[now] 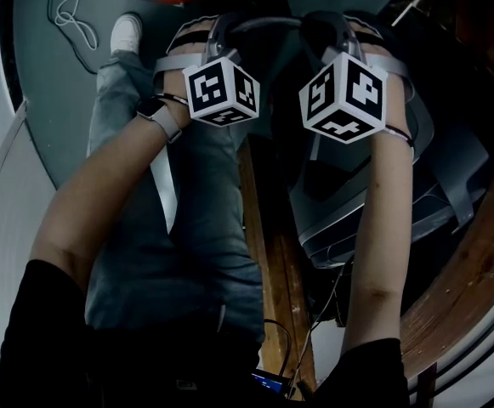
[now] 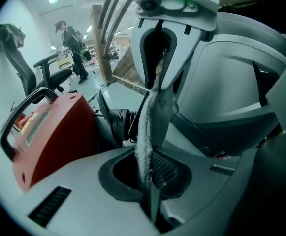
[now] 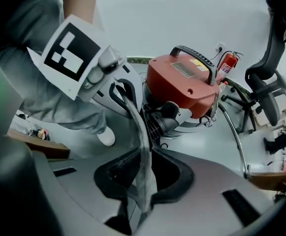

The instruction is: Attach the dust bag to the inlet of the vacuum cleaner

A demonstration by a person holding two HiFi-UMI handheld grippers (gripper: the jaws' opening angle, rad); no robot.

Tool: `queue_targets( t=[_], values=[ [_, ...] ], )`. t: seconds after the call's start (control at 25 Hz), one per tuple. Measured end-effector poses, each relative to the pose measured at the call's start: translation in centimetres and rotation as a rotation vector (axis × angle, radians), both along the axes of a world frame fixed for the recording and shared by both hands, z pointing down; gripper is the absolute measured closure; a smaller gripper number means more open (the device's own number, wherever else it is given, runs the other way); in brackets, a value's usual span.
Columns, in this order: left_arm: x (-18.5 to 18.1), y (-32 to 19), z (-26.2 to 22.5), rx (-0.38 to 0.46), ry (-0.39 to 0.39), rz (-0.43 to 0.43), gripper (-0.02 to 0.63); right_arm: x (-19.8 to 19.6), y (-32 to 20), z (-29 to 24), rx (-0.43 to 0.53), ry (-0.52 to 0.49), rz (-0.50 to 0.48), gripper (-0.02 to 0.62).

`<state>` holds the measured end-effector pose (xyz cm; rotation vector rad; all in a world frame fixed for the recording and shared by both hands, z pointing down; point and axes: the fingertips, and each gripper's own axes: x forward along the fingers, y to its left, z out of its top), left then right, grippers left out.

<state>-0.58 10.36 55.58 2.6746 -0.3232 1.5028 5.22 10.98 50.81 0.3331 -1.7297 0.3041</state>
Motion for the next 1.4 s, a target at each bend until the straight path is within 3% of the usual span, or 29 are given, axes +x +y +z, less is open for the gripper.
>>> queue_targets(
  t=[0.24,0.44,0.84,1.12,1.4],
  values=[
    [0.1,0.0,-0.1,-0.019,0.008,-0.027,0.58,1.5,-2.8,-2.3,-0.005,-0.084,0.064,0.534],
    [-0.2,-0.2,0.1,-0.023,0.011,-0.039,0.58,1.2,-1.4,1.1,-0.104,-0.051,-0.029,0.534],
    [-0.4,-0.1,0.2,-0.002,0.034,0.018,0.58,-0.7,-0.8,3.2,-0.155,-0.05,-0.153,0.535],
    [-1.9,1.1,-2.0,-0.089,0.064,0.112,0.558,-0.7,-0.6,3.3,-0.153,-0.024,-0.21,0.548],
    [-2.7,-2.1,-7.0,-0.068,0.117,0.069,0.549,-0.6,-0.5,2.9,-0.127,-0.007,-0.213,0.549]
  ],
)
